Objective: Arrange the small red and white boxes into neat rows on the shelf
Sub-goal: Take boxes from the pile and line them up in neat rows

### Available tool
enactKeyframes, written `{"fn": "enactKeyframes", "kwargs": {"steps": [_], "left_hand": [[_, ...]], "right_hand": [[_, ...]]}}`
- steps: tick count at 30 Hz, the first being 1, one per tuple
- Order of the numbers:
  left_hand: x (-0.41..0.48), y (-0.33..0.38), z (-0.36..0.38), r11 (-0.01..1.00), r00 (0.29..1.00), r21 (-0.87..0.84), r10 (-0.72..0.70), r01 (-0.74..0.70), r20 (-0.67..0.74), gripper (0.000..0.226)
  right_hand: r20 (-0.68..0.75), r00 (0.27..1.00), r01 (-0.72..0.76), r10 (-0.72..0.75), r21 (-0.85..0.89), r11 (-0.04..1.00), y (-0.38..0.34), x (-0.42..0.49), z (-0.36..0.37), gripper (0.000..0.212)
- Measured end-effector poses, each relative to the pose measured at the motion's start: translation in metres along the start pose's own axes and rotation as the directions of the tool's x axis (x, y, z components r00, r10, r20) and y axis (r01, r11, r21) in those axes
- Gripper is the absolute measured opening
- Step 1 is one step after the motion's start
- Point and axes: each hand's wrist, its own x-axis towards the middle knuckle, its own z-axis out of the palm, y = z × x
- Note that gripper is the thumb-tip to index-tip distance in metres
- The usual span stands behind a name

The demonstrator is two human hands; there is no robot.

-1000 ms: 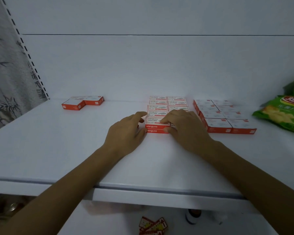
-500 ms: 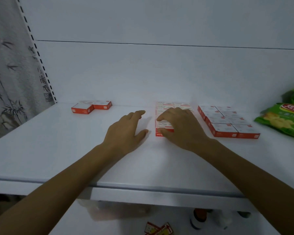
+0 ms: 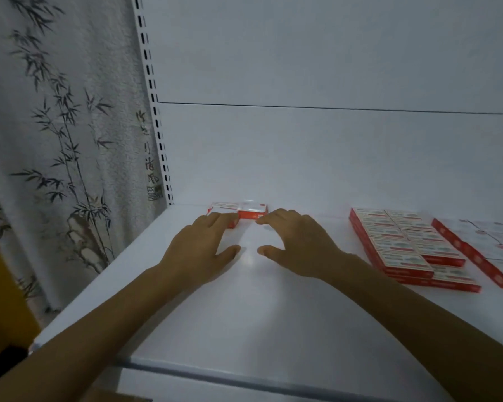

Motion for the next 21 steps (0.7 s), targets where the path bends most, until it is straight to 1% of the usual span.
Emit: {"fn": "enactKeyframes", "kwargs": {"steps": [4, 6, 8, 10, 12, 13, 14, 16, 17, 18, 19, 21], "left_hand": [[-0.003, -0.040, 0.007, 0.998, 0.999, -0.056, -0.030, 0.031, 0.021, 0.054], [-0.003, -0.052, 0.012, 0.989, 0.997, -0.128, -0.069, 0.074, 0.040, 0.054], [-0.001, -0.057, 0.017, 0.979, 0.996, -0.179, -0.091, 0.094, 0.023, 0.056], [0.000, -0.057, 0.019, 0.979, 0.998, -0.193, -0.061, 0.062, 0.012, 0.061], [0.000, -0.057, 0.021, 0.980, 0.999, -0.197, -0.043, 0.043, 0.003, 0.067], [-0.001, -0.058, 0.023, 0.980, 0.999, -0.196, -0.047, 0.043, -0.014, 0.067], [-0.001, -0.057, 0.022, 0.979, 0.998, -0.197, -0.055, 0.048, -0.030, 0.067], [0.000, -0.056, 0.020, 0.978, 0.997, -0.193, -0.077, 0.073, -0.011, 0.060], [0.000, -0.056, 0.019, 0.980, 0.997, -0.184, -0.082, 0.082, 0.011, 0.058], [0.001, -0.055, 0.018, 0.980, 0.996, -0.177, -0.083, 0.086, 0.025, 0.057], [0.002, -0.055, 0.018, 0.981, 0.996, -0.172, -0.081, 0.086, 0.031, 0.057], [0.002, -0.056, 0.017, 0.982, 0.997, -0.170, -0.073, 0.078, 0.039, 0.056]], "right_hand": [[0.082, 0.996, -0.031, 0.033, -0.024, 0.999, -0.020, 0.040, 0.021, 0.065], [0.094, 0.992, -0.079, 0.079, -0.009, 0.997, -0.027, 0.056, 0.032, 0.069], [0.096, 0.988, -0.123, 0.122, 0.005, 0.992, -0.033, 0.068, 0.043, 0.073], [0.109, 0.982, -0.156, 0.155, -0.001, 0.988, -0.036, 0.071, 0.057, 0.073], [0.123, 0.977, -0.176, 0.173, 0.016, 0.984, -0.036, 0.071, 0.069, 0.067], [0.101, 0.979, -0.183, 0.178, 0.050, 0.982, -0.036, 0.071, 0.070, 0.061], [0.037, 0.984, -0.178, 0.176, 0.082, 0.981, -0.035, 0.070, 0.069, 0.053], [-0.147, 0.974, -0.155, 0.173, 0.122, 0.980, -0.033, 0.070, 0.060, 0.042], [-0.198, 0.963, -0.157, 0.185, 0.148, 0.976, -0.031, 0.069, 0.057, 0.040], [-0.202, 0.958, -0.166, 0.201, 0.177, 0.970, -0.029, 0.067, 0.056, 0.041], [-0.171, 0.960, -0.182, 0.220, 0.213, 0.960, -0.027, 0.066, 0.057, 0.046], [-0.033, 0.962, -0.248, 0.270, 0.304, 0.920, -0.026, 0.063, 0.060, 0.051]]}}
